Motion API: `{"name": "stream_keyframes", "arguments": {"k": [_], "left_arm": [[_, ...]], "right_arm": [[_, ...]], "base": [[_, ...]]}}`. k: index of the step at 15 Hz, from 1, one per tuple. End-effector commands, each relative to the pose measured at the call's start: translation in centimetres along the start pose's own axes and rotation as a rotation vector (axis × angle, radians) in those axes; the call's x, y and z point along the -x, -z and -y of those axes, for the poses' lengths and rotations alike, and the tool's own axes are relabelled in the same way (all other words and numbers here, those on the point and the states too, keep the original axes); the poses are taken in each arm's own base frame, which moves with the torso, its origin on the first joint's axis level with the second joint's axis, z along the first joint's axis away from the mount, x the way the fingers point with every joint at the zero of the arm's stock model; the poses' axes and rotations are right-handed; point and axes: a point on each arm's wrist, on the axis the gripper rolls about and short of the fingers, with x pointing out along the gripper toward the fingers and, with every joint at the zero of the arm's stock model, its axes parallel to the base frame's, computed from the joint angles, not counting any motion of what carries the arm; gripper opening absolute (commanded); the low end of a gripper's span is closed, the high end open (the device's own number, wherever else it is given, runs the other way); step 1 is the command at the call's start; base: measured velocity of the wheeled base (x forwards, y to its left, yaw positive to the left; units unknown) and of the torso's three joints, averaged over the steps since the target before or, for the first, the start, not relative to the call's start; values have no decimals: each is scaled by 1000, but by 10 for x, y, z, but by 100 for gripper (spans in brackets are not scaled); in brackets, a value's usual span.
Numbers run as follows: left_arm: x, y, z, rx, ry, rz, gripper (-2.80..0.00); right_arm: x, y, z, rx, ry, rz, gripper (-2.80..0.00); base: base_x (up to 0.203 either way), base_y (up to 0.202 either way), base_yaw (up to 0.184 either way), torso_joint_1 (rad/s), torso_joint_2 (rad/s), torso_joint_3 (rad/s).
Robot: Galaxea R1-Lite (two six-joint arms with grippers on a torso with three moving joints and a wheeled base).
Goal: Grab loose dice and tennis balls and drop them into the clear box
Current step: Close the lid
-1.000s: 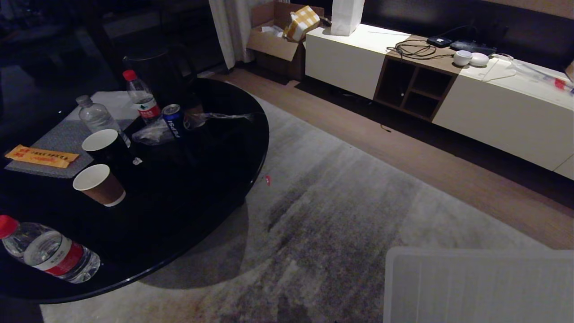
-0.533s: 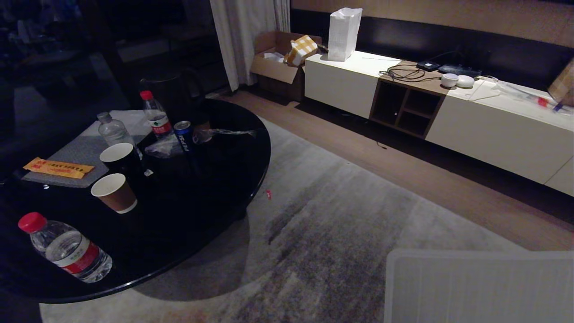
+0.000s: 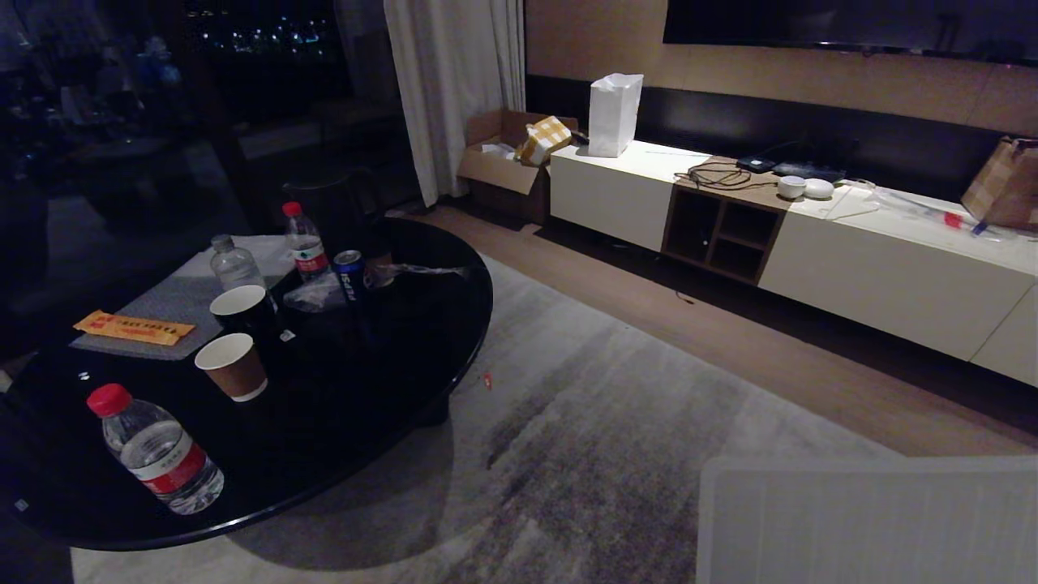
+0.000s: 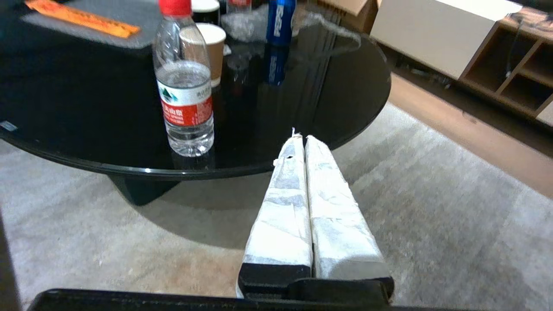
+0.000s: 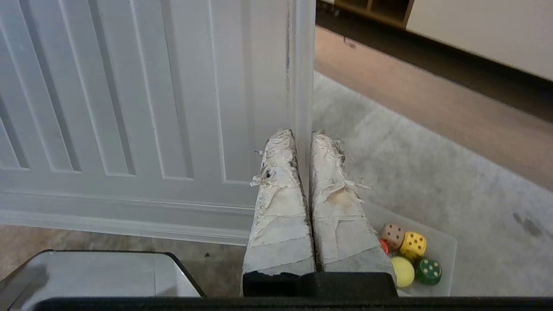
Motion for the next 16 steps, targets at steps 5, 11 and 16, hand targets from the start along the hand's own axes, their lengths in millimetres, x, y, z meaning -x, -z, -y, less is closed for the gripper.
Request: {"name": "stream_keyframes", "arguments": {"k": [5,11,16], "left_arm": [[0,0,0,-8,0,-4,-280],[0,0,0,-6,0,-4,-280],[0,0,0,-4,-2,-4,-280]], "right_arm": [[0,0,0,1,-1,-2,-280],[0,0,0,0,1,-2,-280],[0,0,0,3,1,-2,-280]], "base": [[0,0,0,2,2,148],[0,0,15,10,-125,-129],[2,-8,154,158,-446,-256]]}}
